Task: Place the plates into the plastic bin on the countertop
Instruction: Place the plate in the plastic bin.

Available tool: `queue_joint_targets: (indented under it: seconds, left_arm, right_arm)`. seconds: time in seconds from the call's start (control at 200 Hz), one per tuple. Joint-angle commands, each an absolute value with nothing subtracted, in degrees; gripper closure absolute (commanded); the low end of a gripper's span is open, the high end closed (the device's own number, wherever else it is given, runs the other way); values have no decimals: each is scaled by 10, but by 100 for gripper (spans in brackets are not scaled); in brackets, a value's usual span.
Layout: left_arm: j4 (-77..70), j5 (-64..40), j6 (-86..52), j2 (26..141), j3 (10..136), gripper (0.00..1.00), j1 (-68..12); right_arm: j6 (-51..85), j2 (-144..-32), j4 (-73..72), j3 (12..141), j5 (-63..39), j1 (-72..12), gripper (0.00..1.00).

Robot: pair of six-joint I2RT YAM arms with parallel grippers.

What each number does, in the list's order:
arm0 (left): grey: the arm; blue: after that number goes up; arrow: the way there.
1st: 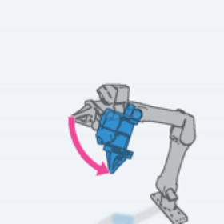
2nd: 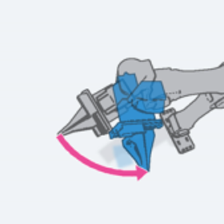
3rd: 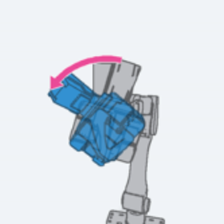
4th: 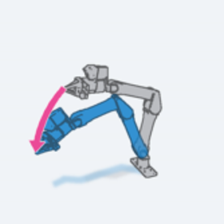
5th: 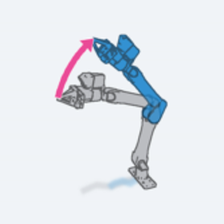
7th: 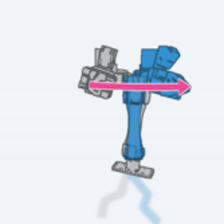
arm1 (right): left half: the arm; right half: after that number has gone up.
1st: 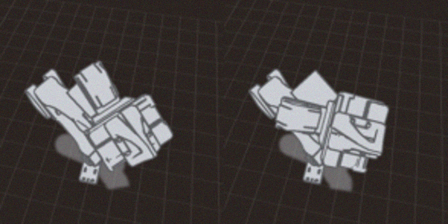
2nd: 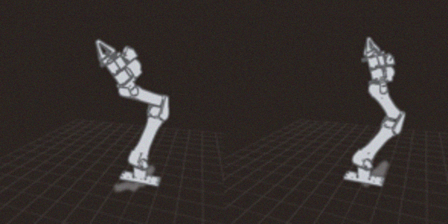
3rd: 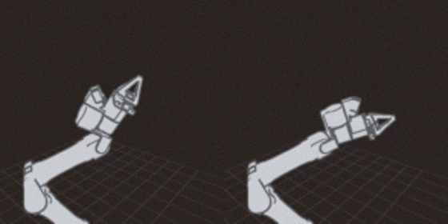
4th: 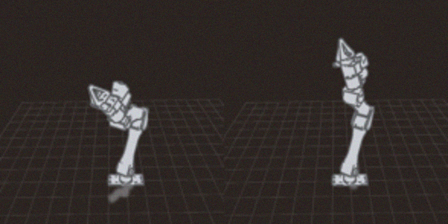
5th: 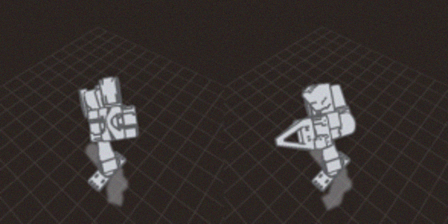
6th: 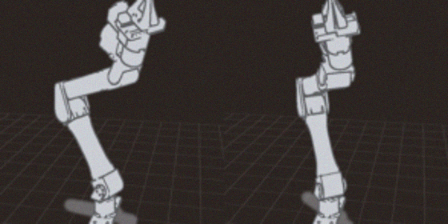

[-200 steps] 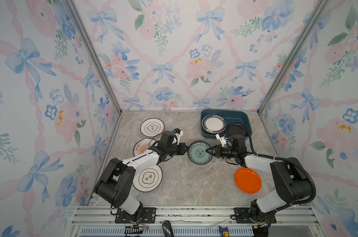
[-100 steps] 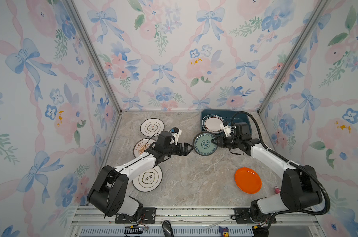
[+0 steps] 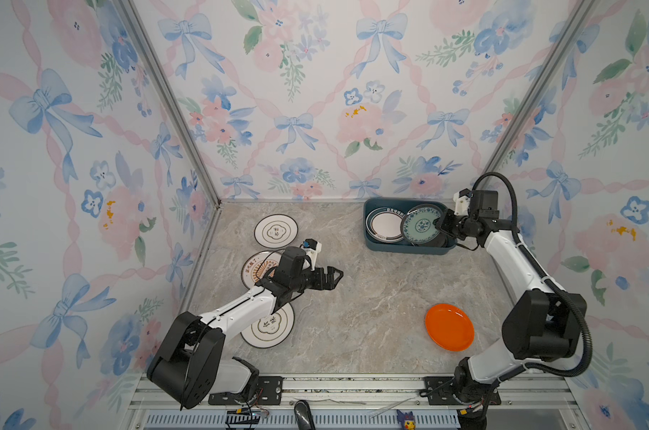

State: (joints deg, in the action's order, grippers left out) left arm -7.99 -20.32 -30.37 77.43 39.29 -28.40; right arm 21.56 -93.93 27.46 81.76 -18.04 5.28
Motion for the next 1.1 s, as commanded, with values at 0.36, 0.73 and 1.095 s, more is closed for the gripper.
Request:
queue_joint_targets:
  seconds: [0.36,0.73,1.095]
  left_arm:
    - [-90,-218,-284,757,376,2,-261]
    - [-96,-226,-285,762,376,2,-257]
    - [-99,-236,-287,770,379,2,-256]
  right_arm:
    - [222,-1097,315,940,-124,98,100]
    - [231,-1149,313,959,-124,97,100]
    - [232,-1166,308,948,-124,97,100]
